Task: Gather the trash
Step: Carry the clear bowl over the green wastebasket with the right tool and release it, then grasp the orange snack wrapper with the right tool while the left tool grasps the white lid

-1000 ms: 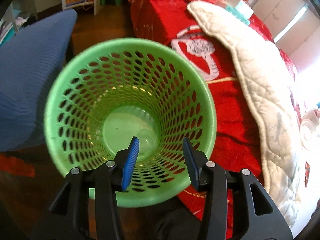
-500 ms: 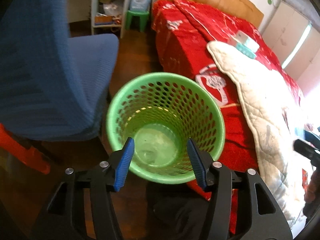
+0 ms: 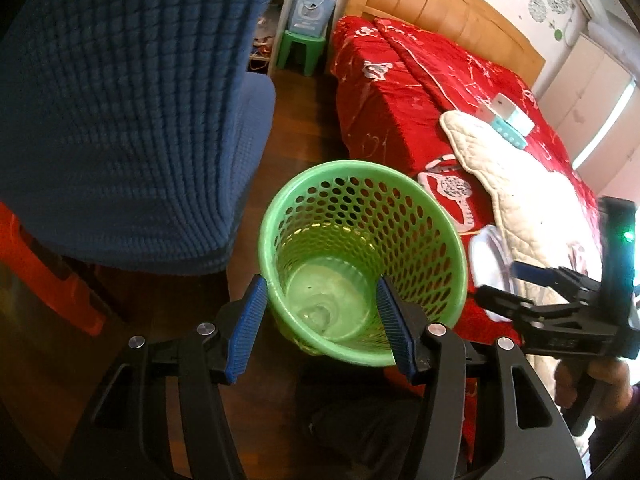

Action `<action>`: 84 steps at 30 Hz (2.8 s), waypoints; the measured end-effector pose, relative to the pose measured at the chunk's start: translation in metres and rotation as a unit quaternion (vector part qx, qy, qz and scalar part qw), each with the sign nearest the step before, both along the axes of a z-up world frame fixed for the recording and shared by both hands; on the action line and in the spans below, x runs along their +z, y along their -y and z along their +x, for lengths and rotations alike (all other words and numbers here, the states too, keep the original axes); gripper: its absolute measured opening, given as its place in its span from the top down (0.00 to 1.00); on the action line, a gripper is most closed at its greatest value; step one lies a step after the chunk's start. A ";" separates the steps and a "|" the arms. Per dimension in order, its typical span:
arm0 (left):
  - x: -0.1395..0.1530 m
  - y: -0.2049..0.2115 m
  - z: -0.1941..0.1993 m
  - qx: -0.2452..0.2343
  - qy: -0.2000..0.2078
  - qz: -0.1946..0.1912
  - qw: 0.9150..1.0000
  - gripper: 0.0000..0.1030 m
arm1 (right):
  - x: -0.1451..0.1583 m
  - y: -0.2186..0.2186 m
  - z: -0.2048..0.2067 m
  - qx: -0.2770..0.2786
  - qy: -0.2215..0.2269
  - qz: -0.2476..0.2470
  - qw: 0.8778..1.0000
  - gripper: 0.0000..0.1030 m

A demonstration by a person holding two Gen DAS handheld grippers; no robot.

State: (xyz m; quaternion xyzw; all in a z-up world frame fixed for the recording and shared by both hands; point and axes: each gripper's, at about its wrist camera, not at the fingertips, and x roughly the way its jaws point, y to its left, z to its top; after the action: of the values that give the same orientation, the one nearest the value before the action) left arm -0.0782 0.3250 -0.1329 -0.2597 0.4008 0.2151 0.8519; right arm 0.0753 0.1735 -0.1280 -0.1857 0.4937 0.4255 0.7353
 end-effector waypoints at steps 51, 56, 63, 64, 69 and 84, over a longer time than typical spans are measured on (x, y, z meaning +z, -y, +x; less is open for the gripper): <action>0.053 0.144 0.064 -0.151 0.034 0.023 0.988 0.38 | 0.072 0.303 -0.032 -0.277 0.112 0.025 0.954 0.09; 0.054 0.174 0.082 -0.187 0.034 0.022 0.982 0.38 | 0.066 0.361 -0.028 -0.333 0.133 -0.012 0.934 0.09; 0.057 0.217 0.110 -0.235 0.030 0.021 0.971 0.38 | 0.046 0.420 -0.019 -0.385 0.107 -0.021 0.916 0.09; 0.057 0.223 0.112 -0.241 0.029 0.021 0.970 0.38 | 0.043 0.424 -0.018 -0.387 0.105 -0.021 0.916 0.09; 0.057 0.256 0.132 -0.283 0.024 0.020 0.959 0.38 | 0.033 0.427 -0.012 -0.389 0.092 -0.024 0.916 0.09; 0.046 0.369 0.190 -0.438 0.025 0.020 0.898 0.38 | 0.028 0.438 -0.011 -0.379 0.087 -0.010 0.921 0.37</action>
State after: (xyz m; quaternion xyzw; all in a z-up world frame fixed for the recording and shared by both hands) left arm 0.1121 -0.0442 -0.0874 -0.0467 0.4479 -0.1786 0.8748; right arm 0.0646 -0.2641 -0.0995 -0.0286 0.4657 0.0924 0.8796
